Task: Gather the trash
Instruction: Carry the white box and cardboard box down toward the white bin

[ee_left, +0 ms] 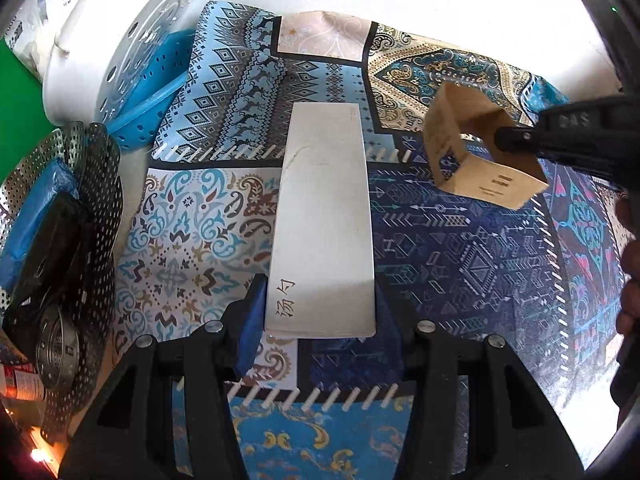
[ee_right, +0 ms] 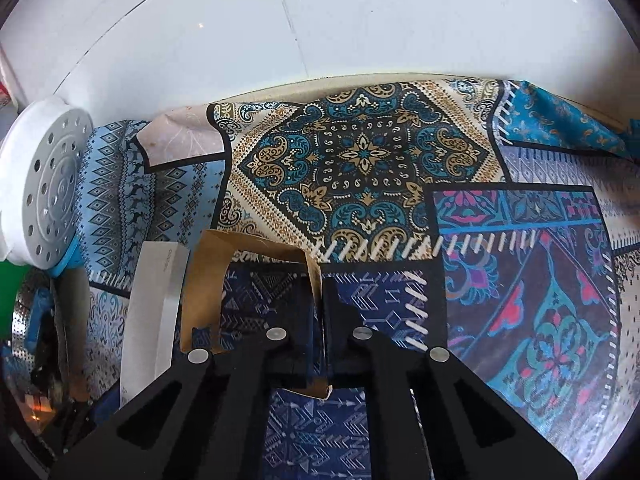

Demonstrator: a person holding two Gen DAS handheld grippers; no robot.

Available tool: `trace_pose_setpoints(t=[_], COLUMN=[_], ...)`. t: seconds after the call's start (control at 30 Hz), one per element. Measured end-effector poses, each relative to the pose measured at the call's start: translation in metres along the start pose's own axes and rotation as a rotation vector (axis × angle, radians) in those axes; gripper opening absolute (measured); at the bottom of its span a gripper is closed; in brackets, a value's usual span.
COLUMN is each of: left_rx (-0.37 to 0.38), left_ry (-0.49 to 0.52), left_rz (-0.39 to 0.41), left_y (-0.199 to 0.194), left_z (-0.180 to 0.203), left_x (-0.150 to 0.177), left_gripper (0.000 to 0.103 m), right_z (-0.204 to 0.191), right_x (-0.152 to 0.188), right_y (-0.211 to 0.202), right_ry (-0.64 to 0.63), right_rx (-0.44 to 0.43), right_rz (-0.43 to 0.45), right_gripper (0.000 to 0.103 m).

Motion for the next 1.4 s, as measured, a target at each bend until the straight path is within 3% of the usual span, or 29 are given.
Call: trace_pose_setpoints(t=[0.47, 0.87, 1.13, 1.4], left_rx=[-0.03, 0.021, 0.096, 0.13], left_ry=[-0.009, 0.007, 0.102, 0.177], left_rz=[0.153, 0.264, 0.257, 0.196], left_y=[-0.093, -0.196, -0.24, -0.277], left_z=[0.057, 0.088, 0.082, 0.052], left_x=[0.025, 0.078, 0.145, 0.249], left_gripper=[0.05, 0.05, 0.05, 0.05], right_z=[0.049, 0.061, 0.053, 0.026], right_x=[0.064, 0.126, 0.203, 0.303], right_y=[-0.136, -0.227, -0.256, -0.26], right_ry=[-0.056, -0.046, 0.064, 0.163], right_rx=[-0.08, -0.078, -0.019, 0.01], right_rz=[0.147, 0.269, 0.283, 0.218], right_gripper=[0.003, 0.003, 0.003, 0.003])
Point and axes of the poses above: each gripper's, at about its wrist camera, not at the fingertips, and y roughly the way its jaws point, z to its right, x to its underside, the point moved 9 cm from there along y, roughly the way its jaws point, and after that the axes turned 9 degrees about x, right-handed, at the moved point
